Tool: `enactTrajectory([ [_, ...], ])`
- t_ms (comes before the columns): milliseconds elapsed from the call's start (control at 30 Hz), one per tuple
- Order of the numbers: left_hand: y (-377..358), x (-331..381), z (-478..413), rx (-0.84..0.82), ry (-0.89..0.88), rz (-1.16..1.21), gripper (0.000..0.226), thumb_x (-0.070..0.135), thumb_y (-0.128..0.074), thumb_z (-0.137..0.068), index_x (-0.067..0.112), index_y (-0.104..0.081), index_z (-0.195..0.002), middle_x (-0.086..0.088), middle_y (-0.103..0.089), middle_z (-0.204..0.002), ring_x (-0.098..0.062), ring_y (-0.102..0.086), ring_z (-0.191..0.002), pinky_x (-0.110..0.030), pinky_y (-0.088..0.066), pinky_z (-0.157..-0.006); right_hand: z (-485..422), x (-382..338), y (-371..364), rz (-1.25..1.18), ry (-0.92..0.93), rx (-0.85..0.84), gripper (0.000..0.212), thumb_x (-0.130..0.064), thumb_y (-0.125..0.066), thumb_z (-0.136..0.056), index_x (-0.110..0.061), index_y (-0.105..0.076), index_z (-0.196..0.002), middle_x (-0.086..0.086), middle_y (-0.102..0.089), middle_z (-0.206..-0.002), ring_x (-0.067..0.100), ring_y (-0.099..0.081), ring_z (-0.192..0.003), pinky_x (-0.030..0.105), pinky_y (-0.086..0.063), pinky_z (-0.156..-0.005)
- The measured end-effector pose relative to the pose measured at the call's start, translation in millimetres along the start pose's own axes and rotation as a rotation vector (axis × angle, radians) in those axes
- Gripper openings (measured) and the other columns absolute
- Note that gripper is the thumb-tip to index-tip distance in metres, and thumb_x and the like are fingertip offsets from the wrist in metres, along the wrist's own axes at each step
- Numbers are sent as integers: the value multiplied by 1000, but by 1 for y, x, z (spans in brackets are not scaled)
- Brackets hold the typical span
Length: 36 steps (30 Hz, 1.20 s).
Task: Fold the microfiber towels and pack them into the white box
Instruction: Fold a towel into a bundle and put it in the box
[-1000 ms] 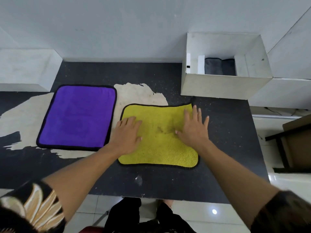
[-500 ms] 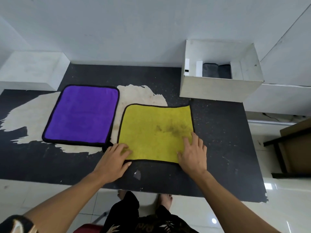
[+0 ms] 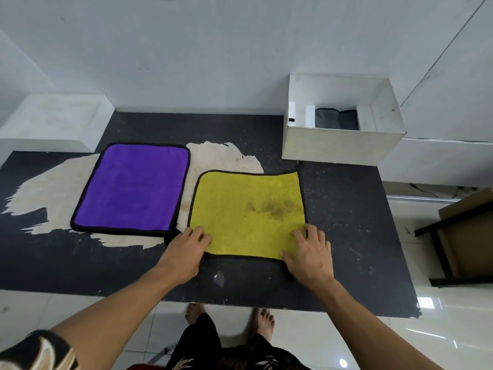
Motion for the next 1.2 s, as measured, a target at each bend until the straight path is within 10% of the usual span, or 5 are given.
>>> enactTrajectory([
  [567,7,-11,-2,144,-42,114,17,28,-51,-98,21,-65,-105,5,-58,-104,-12,-54,-90,-29,-50,-80,5,0,-6,80,116,-30,77,-79,-56,-71,-26,-51,-126,7,-39,-137,27,-41,-119,41,-44,-96],
  [1200,30,-41,-28,167,173,566,6,23,-49,-102,22,-54,-103,7,-57,-70,-7,-55,-61,-30,-42,-56,-16,-8,-5,136,348,-47,35,-20,-67,-73,-22,-62,-107,4,-57,-110,28,-55,-101,44,-45,-95],
])
Point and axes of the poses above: each hand's wrist, its own z-axis away from the middle knuckle, its own y-axis out of the back of the hand, x = y × z, the point moved 7 cm from there along -z, towards the middle knuckle
